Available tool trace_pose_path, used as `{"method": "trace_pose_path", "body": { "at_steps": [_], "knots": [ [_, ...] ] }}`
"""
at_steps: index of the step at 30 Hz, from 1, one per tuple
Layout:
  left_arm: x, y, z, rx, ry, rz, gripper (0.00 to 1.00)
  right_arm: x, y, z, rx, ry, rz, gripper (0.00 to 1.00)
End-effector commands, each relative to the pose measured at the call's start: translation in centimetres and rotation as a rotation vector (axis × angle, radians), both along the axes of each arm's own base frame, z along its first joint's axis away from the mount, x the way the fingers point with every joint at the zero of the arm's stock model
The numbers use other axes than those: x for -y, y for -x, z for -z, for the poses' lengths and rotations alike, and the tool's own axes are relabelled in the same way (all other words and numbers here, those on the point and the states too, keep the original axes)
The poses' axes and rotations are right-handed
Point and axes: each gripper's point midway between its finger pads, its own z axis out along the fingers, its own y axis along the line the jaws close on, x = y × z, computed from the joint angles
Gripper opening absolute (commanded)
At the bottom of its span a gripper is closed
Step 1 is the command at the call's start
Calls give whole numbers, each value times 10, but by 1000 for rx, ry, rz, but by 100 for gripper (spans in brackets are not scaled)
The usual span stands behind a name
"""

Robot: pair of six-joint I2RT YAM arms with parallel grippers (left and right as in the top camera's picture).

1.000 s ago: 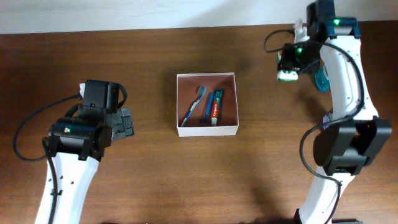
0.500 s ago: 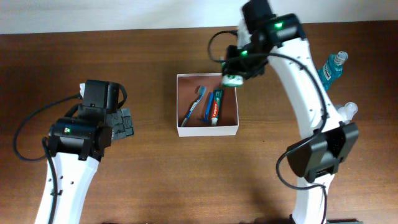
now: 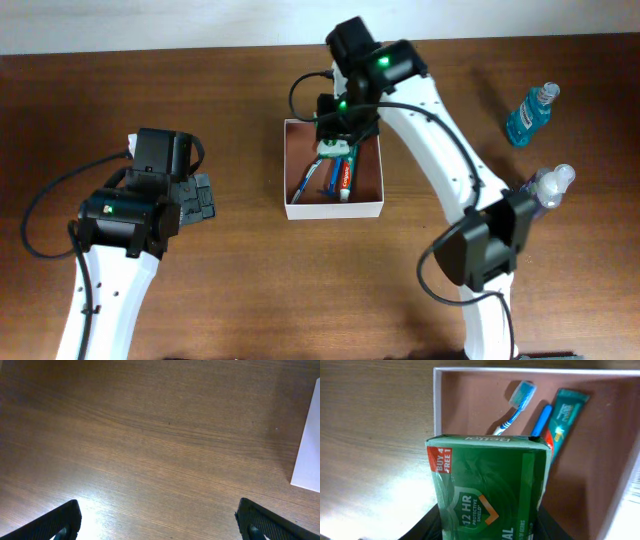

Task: Pack container
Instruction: 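Lift the soap box and carry it left into the pink box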

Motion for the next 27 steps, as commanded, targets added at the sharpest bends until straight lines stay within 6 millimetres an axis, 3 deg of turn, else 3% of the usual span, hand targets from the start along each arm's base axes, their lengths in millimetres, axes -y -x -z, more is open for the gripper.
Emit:
{"method": "trace_pose_path", "body": {
  "at_steps": [1, 18, 27],
  "knots": [
    [-3, 0, 1, -2, -7, -18, 99, -14, 0, 20, -31, 12, 3, 37],
    [-3, 0, 1, -2, -6, -18, 99, -29, -17, 76, -52, 38, -16, 37],
    [-3, 0, 1, -2, -7, -18, 99, -33, -24, 84, -49, 28, 9, 37]
  ]
}}
